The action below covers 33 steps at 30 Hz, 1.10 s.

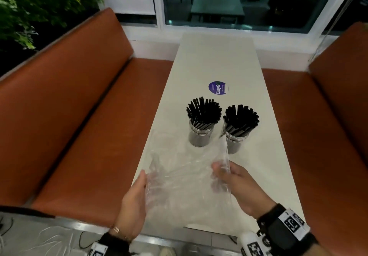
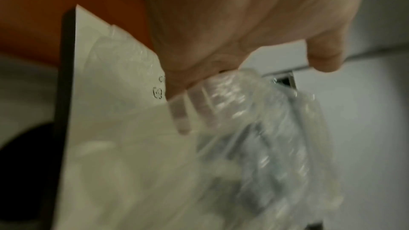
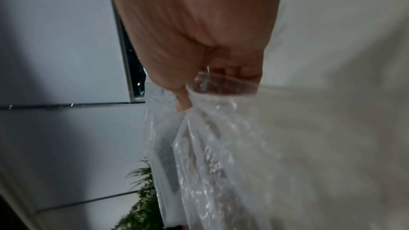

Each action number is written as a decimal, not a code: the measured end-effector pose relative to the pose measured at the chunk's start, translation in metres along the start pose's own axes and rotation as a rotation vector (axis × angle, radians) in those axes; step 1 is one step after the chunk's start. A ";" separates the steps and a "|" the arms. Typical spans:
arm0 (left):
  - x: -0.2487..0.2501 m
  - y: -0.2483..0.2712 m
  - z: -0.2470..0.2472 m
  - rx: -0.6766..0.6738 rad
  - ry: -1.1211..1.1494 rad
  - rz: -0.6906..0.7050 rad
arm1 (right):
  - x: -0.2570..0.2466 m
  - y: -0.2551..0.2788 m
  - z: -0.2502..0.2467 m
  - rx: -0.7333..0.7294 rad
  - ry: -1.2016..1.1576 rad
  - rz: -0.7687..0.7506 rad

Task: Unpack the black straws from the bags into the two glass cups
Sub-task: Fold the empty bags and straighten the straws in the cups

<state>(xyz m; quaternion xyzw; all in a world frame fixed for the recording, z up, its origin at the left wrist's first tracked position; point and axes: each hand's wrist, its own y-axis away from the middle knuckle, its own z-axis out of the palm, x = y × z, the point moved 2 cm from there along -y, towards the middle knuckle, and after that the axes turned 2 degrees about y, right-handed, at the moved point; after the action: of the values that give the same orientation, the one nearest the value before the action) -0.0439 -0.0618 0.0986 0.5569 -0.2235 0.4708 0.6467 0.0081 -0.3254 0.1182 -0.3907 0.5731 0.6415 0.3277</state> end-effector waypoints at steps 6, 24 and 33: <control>0.010 -0.020 -0.012 0.099 -0.152 0.026 | -0.001 0.000 0.003 -0.018 0.102 -0.021; -0.030 0.022 -0.056 0.223 -0.020 -0.038 | 0.018 0.007 0.016 -0.324 0.103 -0.036; -0.028 0.024 -0.088 0.438 -0.314 0.196 | 0.017 0.007 0.009 -0.338 0.289 -0.022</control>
<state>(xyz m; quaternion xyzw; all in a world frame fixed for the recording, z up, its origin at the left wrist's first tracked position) -0.0982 0.0082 0.0636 0.7253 -0.2667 0.4759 0.4198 -0.0074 -0.3182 0.1066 -0.5341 0.4944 0.6621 0.1789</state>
